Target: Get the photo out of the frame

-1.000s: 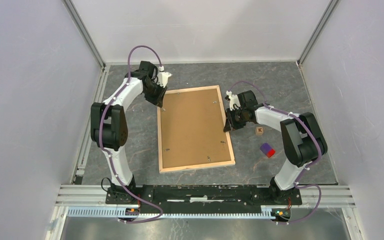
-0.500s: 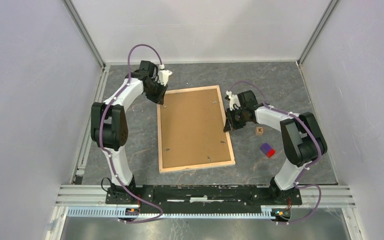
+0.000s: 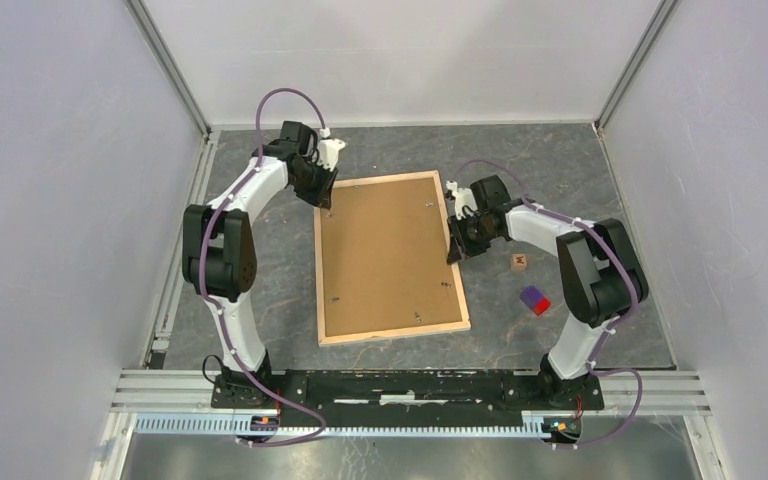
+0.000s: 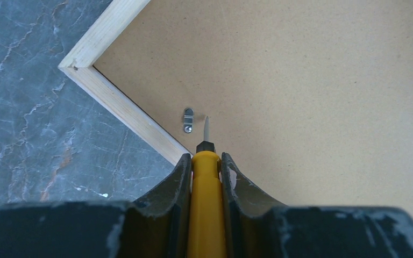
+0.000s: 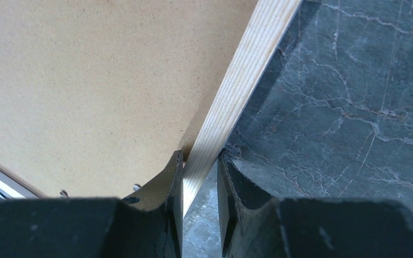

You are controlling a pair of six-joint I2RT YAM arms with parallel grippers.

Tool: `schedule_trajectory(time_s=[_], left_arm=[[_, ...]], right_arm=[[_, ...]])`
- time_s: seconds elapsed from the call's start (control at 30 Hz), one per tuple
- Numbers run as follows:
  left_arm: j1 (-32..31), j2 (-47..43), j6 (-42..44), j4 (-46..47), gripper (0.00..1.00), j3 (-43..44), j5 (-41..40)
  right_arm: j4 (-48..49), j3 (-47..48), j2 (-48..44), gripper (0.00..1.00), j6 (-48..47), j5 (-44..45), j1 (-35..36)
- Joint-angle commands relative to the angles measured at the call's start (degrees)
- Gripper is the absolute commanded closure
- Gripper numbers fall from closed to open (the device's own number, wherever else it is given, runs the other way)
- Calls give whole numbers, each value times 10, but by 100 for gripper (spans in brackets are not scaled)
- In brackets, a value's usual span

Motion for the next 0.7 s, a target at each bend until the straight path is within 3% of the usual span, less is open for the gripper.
schedule_trajectory(time_s=[0.0, 0.33, 0.67], left_arm=[[11, -44, -45, -8, 98, 25, 40], [38, -68, -69, -13, 98, 9, 57], [44, -87, -61, -11, 98, 0, 49]], right_arm=[[-43, 42, 50, 100, -117, 80, 6], [-94, 152, 99, 100, -308, 158, 0], [-115, 281, 158, 100, -431, 73, 3]])
